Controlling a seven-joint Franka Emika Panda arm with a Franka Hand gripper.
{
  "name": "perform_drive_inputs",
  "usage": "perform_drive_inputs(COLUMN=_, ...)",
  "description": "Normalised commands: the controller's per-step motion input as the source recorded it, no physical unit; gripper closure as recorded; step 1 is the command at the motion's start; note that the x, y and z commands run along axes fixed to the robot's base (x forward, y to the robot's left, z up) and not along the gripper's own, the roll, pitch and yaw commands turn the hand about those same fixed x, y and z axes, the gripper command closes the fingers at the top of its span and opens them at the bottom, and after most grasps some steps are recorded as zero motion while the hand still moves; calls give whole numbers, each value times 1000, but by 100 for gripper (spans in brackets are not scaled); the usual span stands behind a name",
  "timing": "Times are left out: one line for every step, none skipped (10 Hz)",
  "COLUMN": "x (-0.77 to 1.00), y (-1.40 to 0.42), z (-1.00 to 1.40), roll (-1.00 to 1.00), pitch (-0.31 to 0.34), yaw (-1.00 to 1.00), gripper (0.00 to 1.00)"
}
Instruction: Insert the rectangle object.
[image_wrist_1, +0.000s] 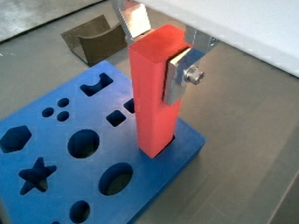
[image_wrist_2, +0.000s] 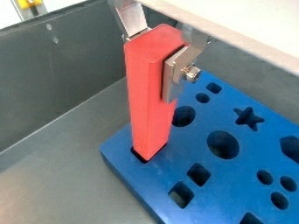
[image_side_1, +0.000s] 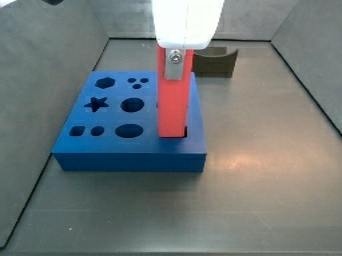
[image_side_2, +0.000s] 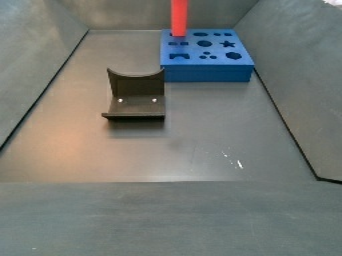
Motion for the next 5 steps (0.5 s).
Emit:
perform_drive_inputs(x=151, y=0, z=-357, roll=0, pitch=-117, yaw=0, gripper=100)
perform_drive_inputs(x=263, y=0, z=-346, roll=0, pitch=-67, yaw=-77, gripper=100)
perform_drive_inputs(x=197, y=0, z=-409, roll=0, pitch=-123, yaw=-117, gripper=100)
perform_drive_inputs(x=9, y=0, z=-369, roll=21, pitch=-170, yaw=-54, gripper=100)
perform_drive_inputs(x=0, y=0, z=-351, roll=50, pitch=-163, yaw=-63, gripper=100)
